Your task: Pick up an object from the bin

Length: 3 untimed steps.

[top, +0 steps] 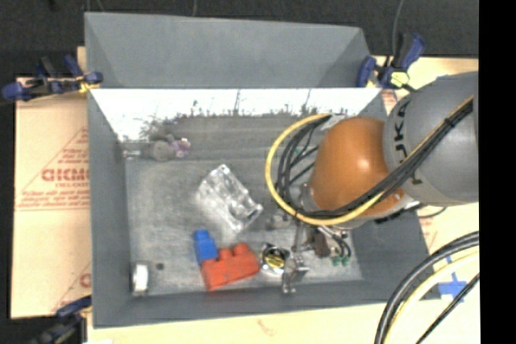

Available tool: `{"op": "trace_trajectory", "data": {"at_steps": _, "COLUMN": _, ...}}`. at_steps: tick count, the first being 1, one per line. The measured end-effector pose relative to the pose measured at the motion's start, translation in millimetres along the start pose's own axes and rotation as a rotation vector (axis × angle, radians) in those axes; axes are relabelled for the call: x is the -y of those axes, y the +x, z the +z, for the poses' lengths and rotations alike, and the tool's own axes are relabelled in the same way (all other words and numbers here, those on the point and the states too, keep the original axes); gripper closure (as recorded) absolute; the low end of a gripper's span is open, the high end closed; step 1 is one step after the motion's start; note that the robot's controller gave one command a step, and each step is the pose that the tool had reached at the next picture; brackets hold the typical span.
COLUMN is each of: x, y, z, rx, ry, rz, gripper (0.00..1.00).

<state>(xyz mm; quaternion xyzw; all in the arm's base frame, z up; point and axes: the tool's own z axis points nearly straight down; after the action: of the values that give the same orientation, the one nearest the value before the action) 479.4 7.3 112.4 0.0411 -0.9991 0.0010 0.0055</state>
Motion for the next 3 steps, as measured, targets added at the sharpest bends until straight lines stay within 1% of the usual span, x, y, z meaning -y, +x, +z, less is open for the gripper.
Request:
{"op": "trace_trajectory", "data": {"at_steps": 1, "x": -7.2, "y": -2.2, "z": 38.1, "rx": 0.034, "ry": 0.001, "rz": -0.030, "gripper": 0.00}}
{"op": "trace_trajectory", "data": {"at_steps": 2, "x": -7.4, "y": -2.0, "z": 36.4, "rx": 0.034, "ry": 0.000, "rz": -0.029, "gripper": 1.00}}
{"op": "trace_trajectory", "data": {"at_steps": 3, "x": 2.8, "y": -3.6, "z": -16.8, "rx": 0.019, "ry": -0.003, "rz": 0.048, "gripper": 1.00}}
